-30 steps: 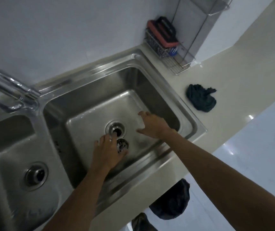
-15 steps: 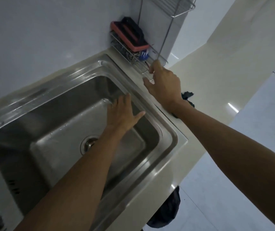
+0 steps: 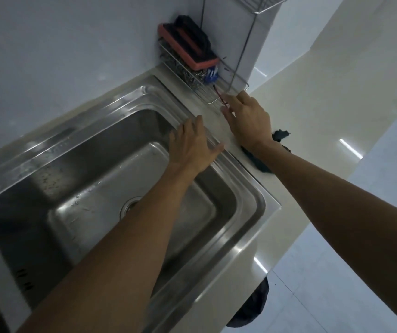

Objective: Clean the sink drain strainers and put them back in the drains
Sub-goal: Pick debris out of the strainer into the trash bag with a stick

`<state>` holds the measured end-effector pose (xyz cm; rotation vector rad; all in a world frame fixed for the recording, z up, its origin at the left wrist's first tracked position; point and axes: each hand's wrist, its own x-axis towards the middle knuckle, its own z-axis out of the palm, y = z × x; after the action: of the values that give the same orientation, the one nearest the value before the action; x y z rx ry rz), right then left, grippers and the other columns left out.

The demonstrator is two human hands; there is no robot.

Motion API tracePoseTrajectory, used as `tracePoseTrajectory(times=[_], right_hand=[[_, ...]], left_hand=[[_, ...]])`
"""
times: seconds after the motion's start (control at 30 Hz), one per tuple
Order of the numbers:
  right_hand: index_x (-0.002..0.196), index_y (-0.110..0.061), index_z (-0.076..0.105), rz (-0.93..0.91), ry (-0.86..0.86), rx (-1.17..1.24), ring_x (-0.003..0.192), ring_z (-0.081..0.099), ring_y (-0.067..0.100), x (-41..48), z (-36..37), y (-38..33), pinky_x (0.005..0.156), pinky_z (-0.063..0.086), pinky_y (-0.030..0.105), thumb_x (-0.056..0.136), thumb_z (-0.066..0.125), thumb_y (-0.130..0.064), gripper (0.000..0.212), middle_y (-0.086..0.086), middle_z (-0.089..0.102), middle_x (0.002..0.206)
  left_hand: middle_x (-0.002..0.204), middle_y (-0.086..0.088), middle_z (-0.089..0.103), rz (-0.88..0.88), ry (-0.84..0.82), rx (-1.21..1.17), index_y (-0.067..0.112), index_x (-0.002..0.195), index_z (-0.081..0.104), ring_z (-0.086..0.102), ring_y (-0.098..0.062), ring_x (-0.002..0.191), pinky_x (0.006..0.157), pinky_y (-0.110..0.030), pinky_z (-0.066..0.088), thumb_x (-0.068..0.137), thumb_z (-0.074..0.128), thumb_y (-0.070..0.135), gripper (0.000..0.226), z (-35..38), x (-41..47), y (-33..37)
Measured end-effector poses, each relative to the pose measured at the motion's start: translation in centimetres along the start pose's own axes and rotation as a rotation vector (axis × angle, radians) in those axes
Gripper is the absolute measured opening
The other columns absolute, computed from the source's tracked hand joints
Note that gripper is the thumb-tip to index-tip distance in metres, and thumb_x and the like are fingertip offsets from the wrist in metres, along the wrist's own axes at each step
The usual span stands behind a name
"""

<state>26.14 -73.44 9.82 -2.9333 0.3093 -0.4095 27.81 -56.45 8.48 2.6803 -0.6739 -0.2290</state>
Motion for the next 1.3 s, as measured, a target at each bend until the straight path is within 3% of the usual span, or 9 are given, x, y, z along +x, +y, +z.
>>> tracePoseTrajectory(times=[0.23,0.5,0.67,0.8,0.93,1.03,1.3], right_hand=[[0.126,-0.021,0.061,-0.005,0.084,-0.081,0.097,0.058,0.024,-1.0,-2.2,-1.6,0.062,0.052,0.037,0.108,0.032,-0.046,0.042,0.003,0.061,0.114],[0.114,-0.018,0.066,0.084,0.337,0.101,0.087,0.056,0.019,-9.0,-4.3,-7.6,0.057,0.049,0.04,0.109,0.033,-0.041,0.04,-0.001,0.067,0.105],[0.112,-0.017,0.068,0.019,0.203,0.261,0.091,0.061,0.016,-17.6,-1.8,-12.9,0.071,0.051,0.031,0.108,0.043,-0.035,0.032,-0.002,0.069,0.106],[0.108,-0.02,0.066,0.079,0.052,0.347,0.084,0.059,0.012,-22.2,0.6,-14.9,0.066,0.053,0.035,0.108,0.039,-0.039,0.033,-0.005,0.067,0.1],[0.102,-0.02,0.065,0.083,-0.021,0.435,0.074,0.056,0.003,-24.4,1.9,-15.0,0.068,0.054,0.027,0.108,0.042,-0.039,0.031,-0.009,0.067,0.091],[0.102,-0.021,0.065,0.093,-0.066,0.432,0.074,0.061,0.006,-24.4,2.2,-14.9,0.067,0.056,0.031,0.107,0.038,-0.043,0.034,-0.009,0.068,0.089],[0.105,-0.018,0.064,0.118,-0.094,0.441,0.075,0.063,0.013,-24.5,0.4,-15.1,0.069,0.055,0.037,0.108,0.039,-0.041,0.034,-0.004,0.068,0.087]], left_hand=[[0.157,-0.015,0.033,-0.025,-0.054,0.038,0.013,0.157,0.021,0.034,-0.034,0.143,0.113,-0.053,0.031,0.084,0.051,0.079,0.103,-0.4,-3.4,-2.4],[0.159,-0.016,0.03,-0.148,-0.188,0.063,0.014,0.157,0.021,0.031,-0.035,0.145,0.114,-0.054,0.026,0.084,0.044,0.083,0.104,0.3,-11.3,-10.0],[0.161,-0.01,0.029,-0.123,-0.492,0.167,0.021,0.156,0.025,0.031,-0.034,0.144,0.116,-0.055,0.026,0.072,0.062,0.084,0.111,3.2,-17.7,-15.5],[0.159,-0.014,0.03,-0.018,-0.612,0.323,0.025,0.158,0.019,0.037,-0.035,0.142,0.112,-0.05,0.032,0.073,0.075,0.066,0.11,6.5,-20.3,-16.9],[0.145,-0.015,0.04,-0.025,-0.559,0.35,0.023,0.155,0.025,0.047,-0.038,0.131,0.103,-0.047,0.036,0.079,0.077,0.049,0.096,8.9,-21.1,-16.9],[0.14,-0.016,0.045,-0.035,-0.472,0.322,0.02,0.15,0.035,0.053,-0.04,0.123,0.098,-0.047,0.04,0.082,0.076,0.042,0.082,9.7,-21.1,-16.9],[0.15,-0.019,0.029,-0.146,-0.352,-0.015,0.022,0.153,0.036,0.052,-0.044,0.124,0.104,-0.051,0.048,0.081,0.079,0.037,0.085,6.0,-20.6,-14.8]])
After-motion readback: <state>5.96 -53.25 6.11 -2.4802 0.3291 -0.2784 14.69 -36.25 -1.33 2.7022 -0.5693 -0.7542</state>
